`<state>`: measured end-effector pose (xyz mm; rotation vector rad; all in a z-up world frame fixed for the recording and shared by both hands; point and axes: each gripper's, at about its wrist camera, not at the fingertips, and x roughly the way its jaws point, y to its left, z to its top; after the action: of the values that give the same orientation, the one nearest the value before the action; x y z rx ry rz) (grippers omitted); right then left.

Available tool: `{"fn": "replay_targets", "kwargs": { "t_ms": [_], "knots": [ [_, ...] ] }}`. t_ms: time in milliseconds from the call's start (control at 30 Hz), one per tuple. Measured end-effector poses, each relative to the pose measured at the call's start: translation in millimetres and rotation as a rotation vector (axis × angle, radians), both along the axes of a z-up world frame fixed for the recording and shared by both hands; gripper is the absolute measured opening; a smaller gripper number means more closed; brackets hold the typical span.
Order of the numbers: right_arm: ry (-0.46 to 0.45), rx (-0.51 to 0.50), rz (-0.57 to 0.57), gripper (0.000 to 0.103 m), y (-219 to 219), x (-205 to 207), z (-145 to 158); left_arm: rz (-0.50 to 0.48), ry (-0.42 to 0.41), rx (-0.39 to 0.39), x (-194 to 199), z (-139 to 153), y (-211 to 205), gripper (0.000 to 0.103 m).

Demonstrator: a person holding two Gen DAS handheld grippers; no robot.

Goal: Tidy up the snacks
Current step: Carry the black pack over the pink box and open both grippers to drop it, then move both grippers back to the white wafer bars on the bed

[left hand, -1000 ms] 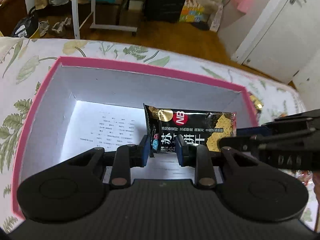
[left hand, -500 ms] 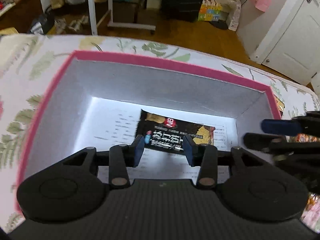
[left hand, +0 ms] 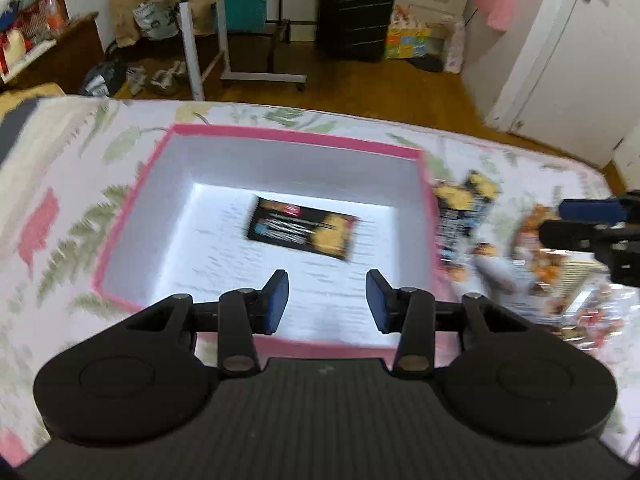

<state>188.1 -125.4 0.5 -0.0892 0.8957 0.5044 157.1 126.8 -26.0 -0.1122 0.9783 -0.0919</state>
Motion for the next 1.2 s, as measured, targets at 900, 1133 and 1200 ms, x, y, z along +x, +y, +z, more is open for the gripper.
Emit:
{"fn": "replay_targets", "kwargs": {
  "t_ms": [900, 1133, 1200],
  "knots": [
    [0.012, -0.220, 0.258, 0.055, -108, -28, -138, 0.323, 0.195, -0.120, -36, -131, -171, 0.054],
    [-0.015, -0.290, 0.296, 0.061, -93, -20, -155, 0.376, 0.204, -0.141, -32, -129, -181, 0.058],
    [-0.022, -0.291, 0.297, 0.062, -92, -17, -157, 0.382, 0.213, -0.171, -34, -130, -177, 0.058]
  ]
}}
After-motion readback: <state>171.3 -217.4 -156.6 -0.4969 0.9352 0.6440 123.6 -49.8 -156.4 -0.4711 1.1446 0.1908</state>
